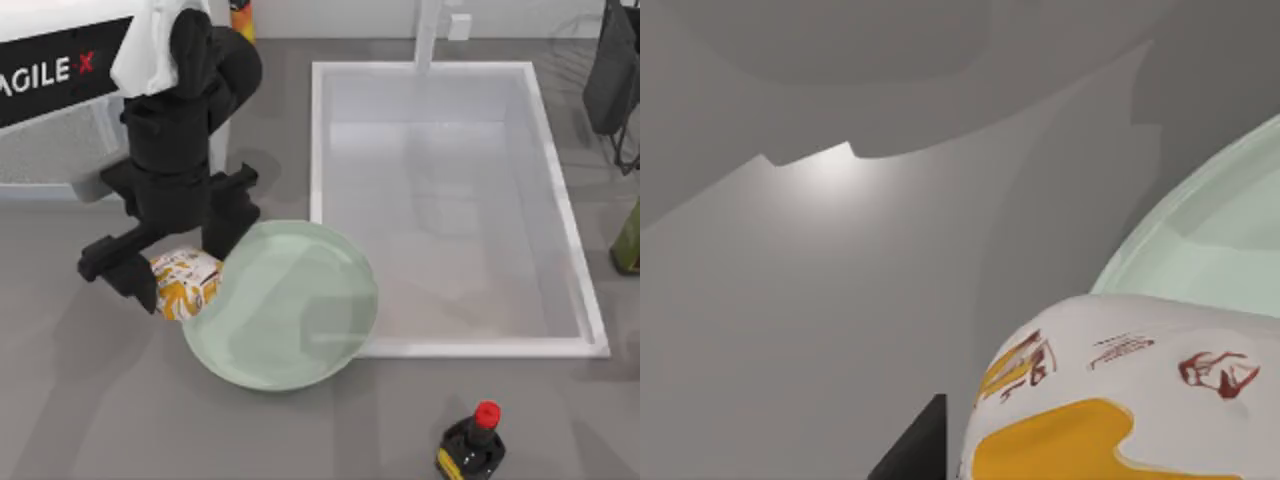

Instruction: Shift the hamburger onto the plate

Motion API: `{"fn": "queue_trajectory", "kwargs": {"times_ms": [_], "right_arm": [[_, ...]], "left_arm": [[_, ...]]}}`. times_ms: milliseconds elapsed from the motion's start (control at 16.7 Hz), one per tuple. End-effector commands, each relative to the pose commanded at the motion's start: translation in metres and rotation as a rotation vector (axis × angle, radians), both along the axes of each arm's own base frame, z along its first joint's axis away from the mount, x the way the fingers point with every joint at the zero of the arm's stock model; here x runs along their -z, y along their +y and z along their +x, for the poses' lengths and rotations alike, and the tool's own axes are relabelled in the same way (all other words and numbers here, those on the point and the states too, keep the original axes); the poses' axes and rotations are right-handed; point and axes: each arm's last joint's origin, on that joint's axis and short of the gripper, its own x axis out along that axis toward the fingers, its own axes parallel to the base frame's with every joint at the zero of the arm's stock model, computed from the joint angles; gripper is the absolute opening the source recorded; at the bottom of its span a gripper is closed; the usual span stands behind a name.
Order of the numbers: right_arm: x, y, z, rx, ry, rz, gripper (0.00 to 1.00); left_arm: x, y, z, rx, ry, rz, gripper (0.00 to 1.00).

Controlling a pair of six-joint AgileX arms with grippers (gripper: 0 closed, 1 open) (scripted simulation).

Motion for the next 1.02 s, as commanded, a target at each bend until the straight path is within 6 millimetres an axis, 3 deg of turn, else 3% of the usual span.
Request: {"fn": "queue_trajectory", "kwargs": {"times_ms": [240, 480, 720, 1020], "right_arm": [[0.0, 0.0, 0.0, 0.0, 0.0, 0.0, 1.0], [0.0, 0.0, 0.0, 0.0, 0.0, 0.0, 1.0], [0.0, 0.0, 0.0, 0.0, 0.0, 0.0, 1.0], [0.0, 0.0, 0.0, 0.0, 0.0, 0.0, 1.0]], "left_arm": [[0.007, -0.037, 0.005, -0.347, -0.04, 0.072, 0.0], [0.001, -0.063, 0.006, -0.604, -0.12, 0.074, 0.0], [-0.007, -0.078, 0.006, -0.724, -0.171, 0.048, 0.0], [-0.008, -0.08, 0.006, -0.733, -0.175, 0.045, 0.0]]}}
